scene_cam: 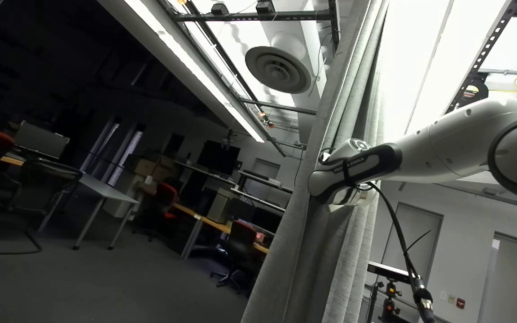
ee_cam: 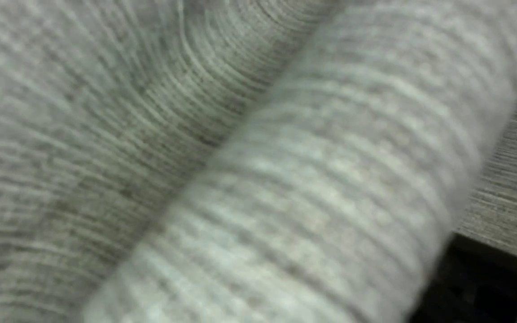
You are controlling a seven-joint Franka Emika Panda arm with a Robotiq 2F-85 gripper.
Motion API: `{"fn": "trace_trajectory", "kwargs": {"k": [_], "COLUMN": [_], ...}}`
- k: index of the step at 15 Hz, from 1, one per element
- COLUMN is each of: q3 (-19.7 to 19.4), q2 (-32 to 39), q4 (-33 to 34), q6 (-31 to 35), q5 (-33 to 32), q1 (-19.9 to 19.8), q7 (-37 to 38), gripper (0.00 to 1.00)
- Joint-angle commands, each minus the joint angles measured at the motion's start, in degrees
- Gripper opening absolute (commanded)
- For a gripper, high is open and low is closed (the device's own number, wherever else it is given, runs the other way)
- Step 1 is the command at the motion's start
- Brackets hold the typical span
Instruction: Move the curtain to the right
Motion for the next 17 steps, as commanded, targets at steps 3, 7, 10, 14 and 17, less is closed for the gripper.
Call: {"fn": "trace_trajectory", "kwargs": {"k": [3, 7, 10, 14, 17], "q3": [-1.1, -0.1, -0.1, -0.1, -0.1], "q2": [-0.6, 0.0, 0.0, 0.0, 0.0], "q4": [0.0, -0.2, -0.2, -0.2, -0.2], "q6": [-1.4, -0.5, -0.5, -0.5, -0.5], "q5": [0.0, 0.0, 0.0, 0.0, 0.0], "q1": [1.4, 0.4, 0.5, 0.6, 0.6], "q7": [-0.1, 0.0, 0.0, 0.0, 0.0], "gripper": [0.28, 0.29, 0.32, 0.32, 0.32]}}
